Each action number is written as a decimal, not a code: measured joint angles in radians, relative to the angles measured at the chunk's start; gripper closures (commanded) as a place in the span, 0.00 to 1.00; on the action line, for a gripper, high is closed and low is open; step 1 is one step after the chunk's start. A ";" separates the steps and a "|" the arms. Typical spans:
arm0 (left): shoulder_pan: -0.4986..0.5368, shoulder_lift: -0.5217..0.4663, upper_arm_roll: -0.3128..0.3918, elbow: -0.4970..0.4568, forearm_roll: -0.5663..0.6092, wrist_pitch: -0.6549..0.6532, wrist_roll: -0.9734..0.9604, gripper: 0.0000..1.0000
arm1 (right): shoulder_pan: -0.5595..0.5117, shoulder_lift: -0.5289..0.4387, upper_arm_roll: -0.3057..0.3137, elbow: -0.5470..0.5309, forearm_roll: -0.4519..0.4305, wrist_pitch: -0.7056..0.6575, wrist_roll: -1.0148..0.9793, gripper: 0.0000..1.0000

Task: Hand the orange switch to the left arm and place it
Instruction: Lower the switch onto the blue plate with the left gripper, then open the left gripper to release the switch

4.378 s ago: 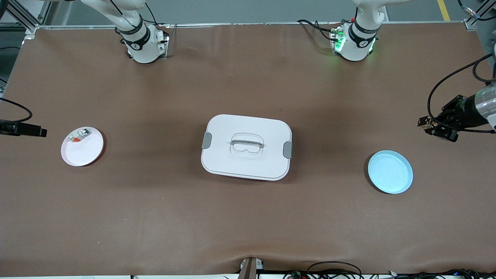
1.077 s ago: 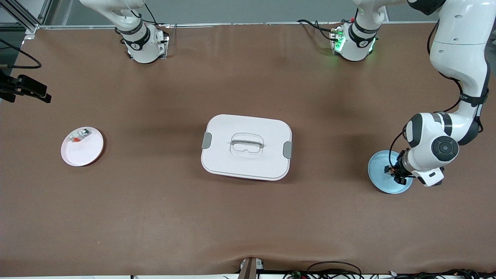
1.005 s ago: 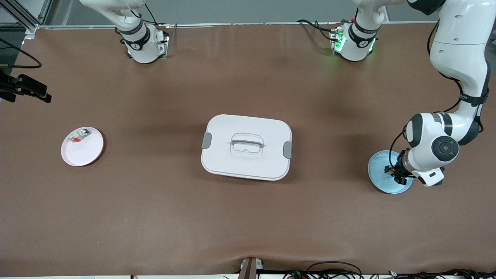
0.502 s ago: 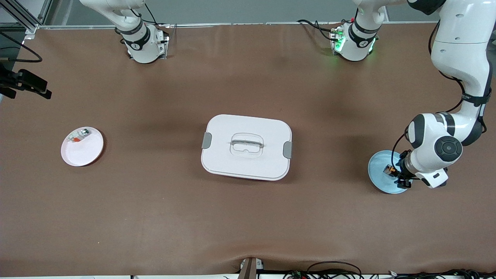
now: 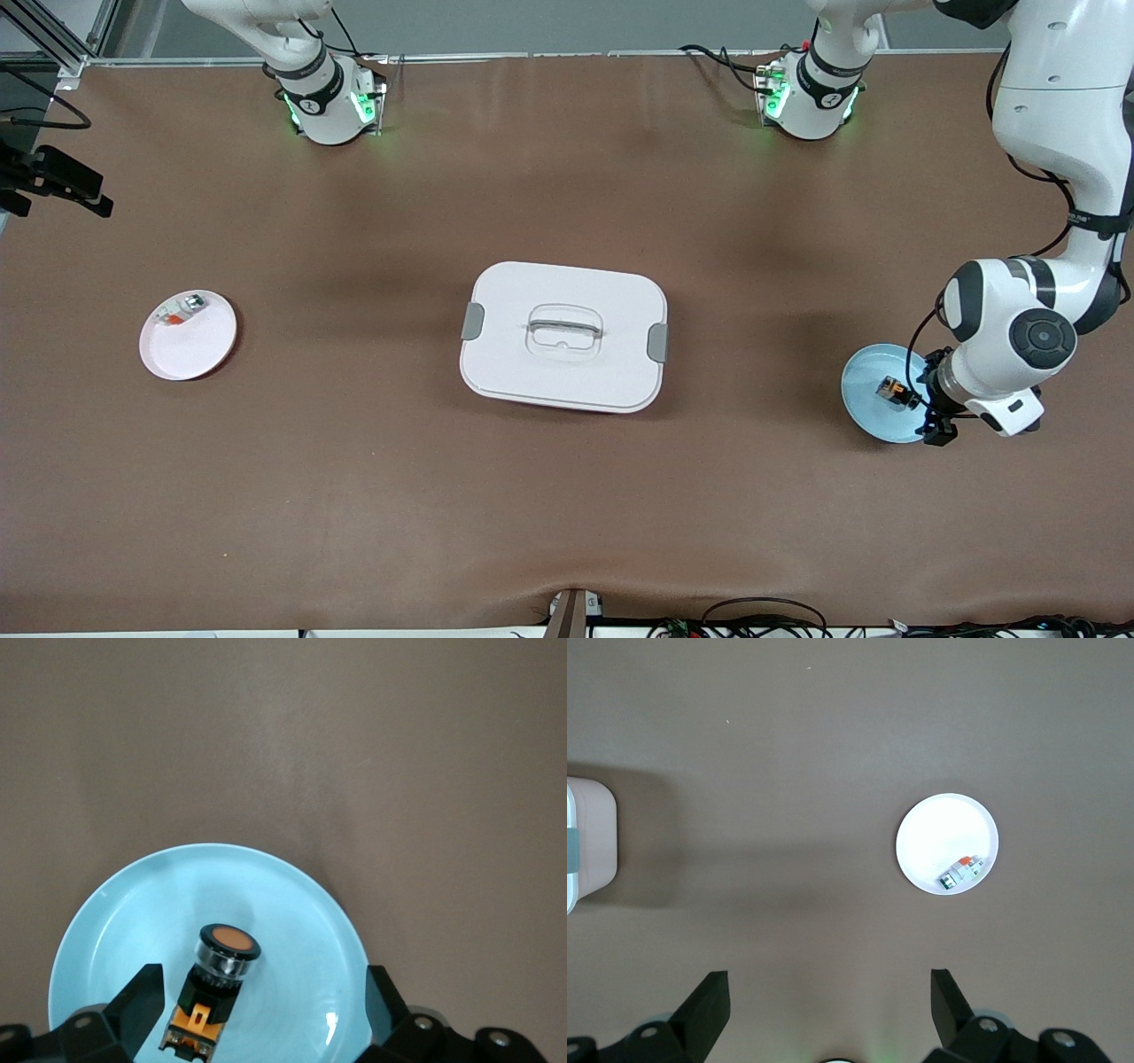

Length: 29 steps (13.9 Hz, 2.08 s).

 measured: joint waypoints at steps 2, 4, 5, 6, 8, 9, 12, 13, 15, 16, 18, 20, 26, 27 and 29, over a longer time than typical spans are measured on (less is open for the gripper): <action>0.004 -0.015 0.000 0.001 0.000 -0.001 0.055 0.00 | 0.000 -0.002 0.000 -0.001 0.000 0.000 -0.001 0.00; 0.006 -0.023 -0.001 0.001 -0.002 -0.002 0.225 0.00 | 0.000 -0.003 0.000 -0.001 0.000 0.000 -0.002 0.00; 0.006 -0.023 -0.001 0.001 -0.003 -0.003 0.339 0.00 | 0.000 -0.003 0.000 -0.001 0.000 0.000 -0.002 0.00; 0.006 -0.023 -0.002 0.000 -0.012 -0.005 0.453 0.00 | 0.000 -0.004 0.000 -0.001 0.000 0.000 -0.002 0.00; 0.006 -0.023 -0.003 -0.001 -0.053 -0.007 0.662 0.00 | 0.000 -0.007 -0.001 -0.001 0.000 0.002 -0.002 0.00; 0.006 -0.023 -0.005 -0.002 -0.072 -0.007 0.752 0.00 | 0.000 -0.010 0.000 -0.001 0.001 0.003 -0.002 0.00; 0.006 -0.023 -0.020 -0.003 -0.119 -0.008 0.982 0.00 | 0.000 -0.019 0.001 -0.001 0.007 0.003 0.004 0.00; 0.005 -0.024 -0.023 -0.003 -0.134 -0.008 1.059 0.00 | 0.000 -0.020 0.001 -0.001 0.013 0.003 0.021 0.00; 0.005 -0.031 -0.025 -0.003 -0.165 -0.008 1.196 0.00 | 0.001 -0.021 0.001 -0.001 0.032 0.002 0.065 0.00; 0.005 -0.035 -0.028 -0.003 -0.179 -0.008 1.252 0.00 | 0.001 -0.021 0.001 -0.001 0.036 0.001 0.075 0.00; 0.005 -0.041 -0.034 -0.003 -0.198 -0.016 1.304 0.00 | 0.001 -0.022 0.000 -0.001 0.038 0.001 0.075 0.00; 0.005 -0.046 -0.036 -0.002 -0.215 -0.043 1.317 0.00 | 0.001 -0.022 -0.001 -0.001 0.039 0.001 0.070 0.00; 0.002 -0.071 -0.039 -0.002 -0.226 -0.053 1.327 0.00 | 0.001 -0.022 -0.001 -0.001 0.039 0.003 0.067 0.00; 0.002 -0.078 -0.040 -0.001 -0.226 -0.053 1.327 0.00 | 0.001 -0.022 -0.001 -0.001 0.040 0.003 0.067 0.00; 0.002 -0.108 -0.043 0.001 -0.226 -0.060 1.328 0.00 | 0.001 -0.022 -0.001 -0.001 0.040 0.004 0.066 0.00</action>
